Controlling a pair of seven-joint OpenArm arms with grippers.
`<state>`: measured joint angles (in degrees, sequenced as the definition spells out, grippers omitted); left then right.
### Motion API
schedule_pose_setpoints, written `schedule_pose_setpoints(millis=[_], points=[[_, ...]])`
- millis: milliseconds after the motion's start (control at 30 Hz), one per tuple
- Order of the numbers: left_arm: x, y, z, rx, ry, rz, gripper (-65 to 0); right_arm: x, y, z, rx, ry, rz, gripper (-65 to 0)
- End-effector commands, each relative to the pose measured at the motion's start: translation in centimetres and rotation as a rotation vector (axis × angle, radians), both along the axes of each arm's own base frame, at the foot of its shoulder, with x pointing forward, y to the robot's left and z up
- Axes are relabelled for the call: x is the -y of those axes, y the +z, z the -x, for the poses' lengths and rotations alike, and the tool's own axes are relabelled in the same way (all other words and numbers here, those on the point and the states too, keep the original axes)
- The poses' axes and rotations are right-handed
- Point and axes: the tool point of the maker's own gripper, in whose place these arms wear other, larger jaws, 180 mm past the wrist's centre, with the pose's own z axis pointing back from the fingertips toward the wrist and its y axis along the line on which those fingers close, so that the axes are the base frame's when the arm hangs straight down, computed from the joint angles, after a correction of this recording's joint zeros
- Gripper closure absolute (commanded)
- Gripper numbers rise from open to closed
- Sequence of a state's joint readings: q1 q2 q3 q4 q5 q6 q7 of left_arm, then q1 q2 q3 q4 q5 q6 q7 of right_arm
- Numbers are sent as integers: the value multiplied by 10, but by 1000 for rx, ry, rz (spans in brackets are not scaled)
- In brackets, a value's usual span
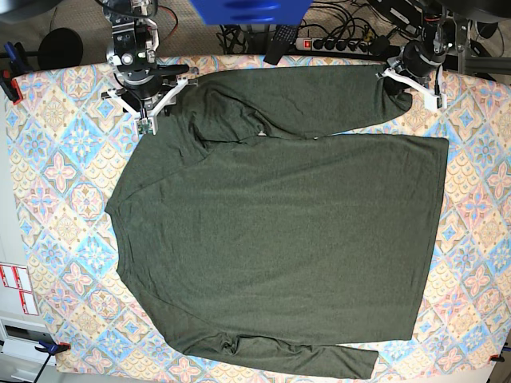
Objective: Fold the T-shirt properly
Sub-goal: 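Lower the right gripper and grasp the shirt's other shoulder corner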
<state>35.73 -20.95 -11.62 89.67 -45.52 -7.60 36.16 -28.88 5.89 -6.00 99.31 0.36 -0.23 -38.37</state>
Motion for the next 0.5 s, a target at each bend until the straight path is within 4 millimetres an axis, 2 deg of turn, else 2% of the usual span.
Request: schedule_pose_setpoints(millis=[0, 467], points=[[-5, -1, 7, -26, -6, -14, 0, 3, 6, -9, 34, -2, 5, -203], [-5, -1, 6, -27, -7, -15, 0, 2, -13, -11, -6, -29, -33, -203]])
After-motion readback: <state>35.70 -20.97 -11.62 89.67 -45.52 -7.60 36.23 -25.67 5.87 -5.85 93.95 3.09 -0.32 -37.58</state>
